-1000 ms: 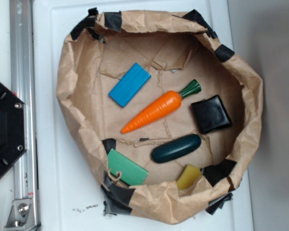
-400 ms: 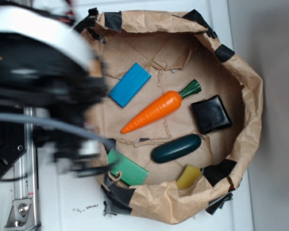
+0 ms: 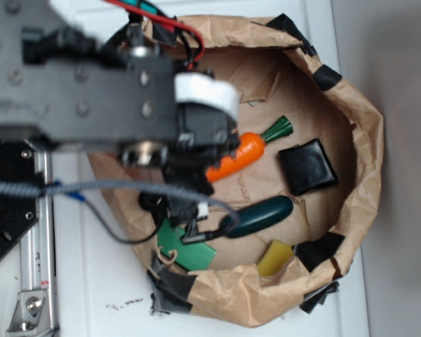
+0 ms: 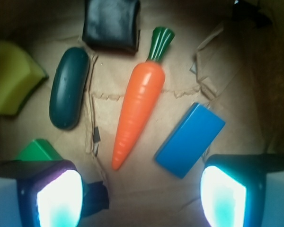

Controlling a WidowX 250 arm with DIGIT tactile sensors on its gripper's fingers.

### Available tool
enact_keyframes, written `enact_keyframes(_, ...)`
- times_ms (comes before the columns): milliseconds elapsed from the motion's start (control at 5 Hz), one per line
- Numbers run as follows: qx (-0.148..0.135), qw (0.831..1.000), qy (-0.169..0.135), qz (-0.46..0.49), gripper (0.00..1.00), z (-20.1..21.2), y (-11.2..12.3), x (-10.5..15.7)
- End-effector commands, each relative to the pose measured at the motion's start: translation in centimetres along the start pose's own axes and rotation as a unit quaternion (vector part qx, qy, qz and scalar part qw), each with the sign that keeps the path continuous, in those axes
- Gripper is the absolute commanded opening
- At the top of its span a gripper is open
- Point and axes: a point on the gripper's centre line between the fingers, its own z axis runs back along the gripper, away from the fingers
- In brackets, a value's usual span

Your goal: Grab the blue block.

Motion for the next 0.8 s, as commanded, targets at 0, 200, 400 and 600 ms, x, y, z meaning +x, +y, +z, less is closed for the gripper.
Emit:
enact_keyframes(0, 0.030, 1.000, -0.004, -0.002, 1.00, -2.3, 4.0, -0.7)
enact_keyframes(200, 0.043, 0.999, 0.007, 0.022, 1.00, -4.5, 5.1, 1.5)
enact_keyframes(400, 0.034, 0.999, 0.017, 0.034, 1.00, -5.1, 5.3, 2.7)
enact_keyframes(600, 0.038, 0.998, 0.027, 0.029, 1.00, -5.9, 4.0, 2.5)
